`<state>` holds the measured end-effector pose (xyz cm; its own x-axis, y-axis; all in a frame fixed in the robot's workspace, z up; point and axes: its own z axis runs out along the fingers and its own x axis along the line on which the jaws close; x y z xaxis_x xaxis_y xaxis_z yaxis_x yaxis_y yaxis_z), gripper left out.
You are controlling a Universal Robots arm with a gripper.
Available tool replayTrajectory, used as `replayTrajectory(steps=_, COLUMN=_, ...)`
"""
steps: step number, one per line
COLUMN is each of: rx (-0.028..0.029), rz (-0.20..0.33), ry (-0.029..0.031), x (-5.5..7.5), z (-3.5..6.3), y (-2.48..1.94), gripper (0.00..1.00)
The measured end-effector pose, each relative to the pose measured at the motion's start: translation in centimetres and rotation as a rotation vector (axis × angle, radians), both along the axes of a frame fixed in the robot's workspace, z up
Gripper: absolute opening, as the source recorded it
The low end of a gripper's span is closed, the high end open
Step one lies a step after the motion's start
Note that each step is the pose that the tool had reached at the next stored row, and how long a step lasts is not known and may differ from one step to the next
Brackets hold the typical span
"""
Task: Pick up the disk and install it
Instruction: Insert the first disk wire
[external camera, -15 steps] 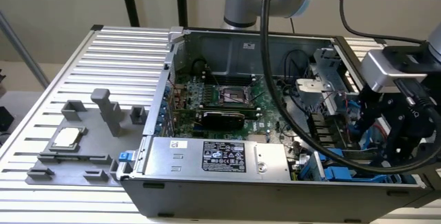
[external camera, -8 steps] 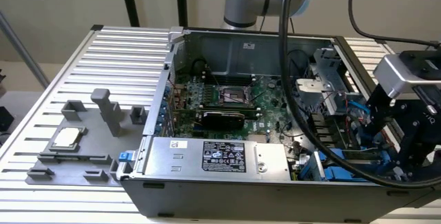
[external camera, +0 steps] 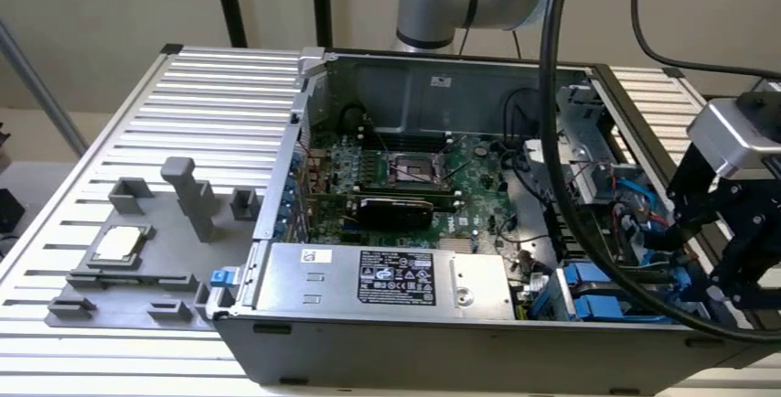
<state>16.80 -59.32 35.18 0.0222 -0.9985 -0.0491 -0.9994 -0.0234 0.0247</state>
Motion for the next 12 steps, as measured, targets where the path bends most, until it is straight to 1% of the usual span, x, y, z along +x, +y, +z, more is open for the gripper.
replayTrajectory(steps=3, rx=0.006, rz=0.018, ry=-0.0008, x=0.0, z=-0.13, y=0.0, gripper=1.0)
replayTrajectory(steps=7, rx=0.0109, rz=0.04, ry=-0.0045, x=0.01, z=-0.34, y=0.03, gripper=1.0)
replayTrajectory(steps=8, rx=0.0132, rz=0.044, ry=-0.0054, x=0.01, z=-0.38, y=0.05, gripper=1.0)
replayTrajectory(steps=12, rx=0.0261, rz=0.051, ry=-0.0071, x=0.01, z=-0.46, y=0.23, gripper=1.0)
